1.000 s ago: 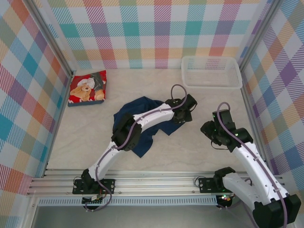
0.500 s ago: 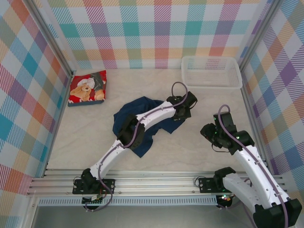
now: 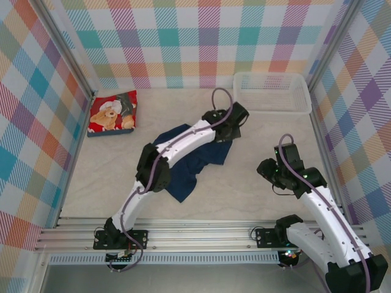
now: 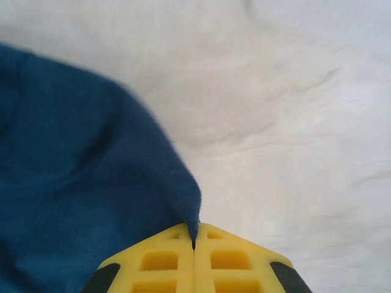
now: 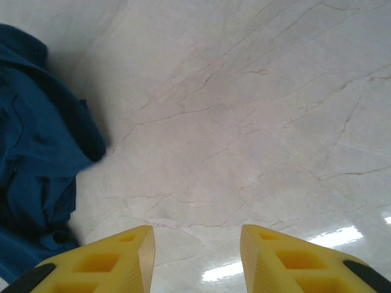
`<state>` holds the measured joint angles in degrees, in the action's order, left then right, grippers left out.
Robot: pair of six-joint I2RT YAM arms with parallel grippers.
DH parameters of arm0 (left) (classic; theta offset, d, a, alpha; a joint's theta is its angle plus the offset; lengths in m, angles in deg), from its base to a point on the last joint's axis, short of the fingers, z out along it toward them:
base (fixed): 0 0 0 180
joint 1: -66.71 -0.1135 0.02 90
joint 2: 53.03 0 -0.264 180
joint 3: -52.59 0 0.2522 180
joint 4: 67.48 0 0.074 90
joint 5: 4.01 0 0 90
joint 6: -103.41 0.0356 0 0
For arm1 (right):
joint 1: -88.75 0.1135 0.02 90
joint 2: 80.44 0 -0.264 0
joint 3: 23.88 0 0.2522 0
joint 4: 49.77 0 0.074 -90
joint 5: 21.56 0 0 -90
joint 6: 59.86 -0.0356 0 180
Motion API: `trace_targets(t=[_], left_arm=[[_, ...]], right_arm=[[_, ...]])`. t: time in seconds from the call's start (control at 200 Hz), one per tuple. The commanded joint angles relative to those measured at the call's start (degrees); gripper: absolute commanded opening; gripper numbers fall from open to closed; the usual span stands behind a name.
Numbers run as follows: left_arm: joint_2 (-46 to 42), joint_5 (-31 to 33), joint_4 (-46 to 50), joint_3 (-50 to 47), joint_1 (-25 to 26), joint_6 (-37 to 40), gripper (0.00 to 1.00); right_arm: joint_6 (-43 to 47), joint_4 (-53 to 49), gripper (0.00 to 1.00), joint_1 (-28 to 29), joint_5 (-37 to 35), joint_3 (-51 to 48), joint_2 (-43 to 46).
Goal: Fold and stack the t-shirts
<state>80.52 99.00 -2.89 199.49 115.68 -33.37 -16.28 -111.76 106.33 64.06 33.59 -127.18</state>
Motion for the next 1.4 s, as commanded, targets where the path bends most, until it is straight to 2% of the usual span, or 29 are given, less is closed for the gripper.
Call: trace_targets(t=[0.0,0.135,0.27,0.445,0.57,0.67,0.77,0.93,1.025,1.1,1.2,1.395], left_arm=[[-7.81,1.30,-3.00,4.23,-3.56,1.53,0.00],[-9.50,-1.48,-6.75,14.41,-6.82,4.00,0.00],[-9.18,-5.70,-12.09,25.37,-10.85,2.59,0.00],[-11.86,-10.82,-27.38,26.27,-15.77,-7.48,0.00],[-12.65,-9.59,-33.69,28.32,-15.92,-10.15,0.00],[-15.01,-5.60,-30.96,29.67,-16.72,-7.14,0.00],[-17.55,-2.02,-25.53,29.44,-19.99,-4.59,0.00],[-20.19,-3.22,-20.68,28.64,-25.13,-3.60,0.00],[-22.40,-3.82,-17.76,26.98,-25.50,-1.63,0.00],[-25.63,-1.11,-14.35,24.51,-25.50,1.68,0.00],[-32.76,7.75,-5.42,16.50,-25.15,4.05,0.00],[-60.28,16.41,-1.29,-26.97,-23.03,0.51,0.00]], right_arm=[[4.57,4.55,0.41,-0.18,5.13,-0.52,-1.00],[5.01,9.32,0.43,-0.10,8.23,-0.66,-1.15],[3.78,11.88,0.43,-0.01,11.47,0.91,-4.56],[3.35,13.40,0.43,0.76,12.50,2.56,-7.23],[2.58,16.02,0.44,1.03,13.65,1.83,-6.61],[1.96,16.89,0.44,1.22,14.07,1.63,-6.93],[1.60,17.75,0.44,1.80,14.67,1.91,-8.48],[-0.03,19.51,0.45,4.14,14.46,3.13,-13.06],[-2.62,21.20,0.46,5.96,12.49,3.24,-16.63],[-5.47,23.26,0.46,7.07,11.26,3.61,-20.02],[-9.35,24.09,0.46,8.86,8.69,6.03,-25.39],[-12.86,24.70,0.45,13.35,4.63,13.51,-35.46]])
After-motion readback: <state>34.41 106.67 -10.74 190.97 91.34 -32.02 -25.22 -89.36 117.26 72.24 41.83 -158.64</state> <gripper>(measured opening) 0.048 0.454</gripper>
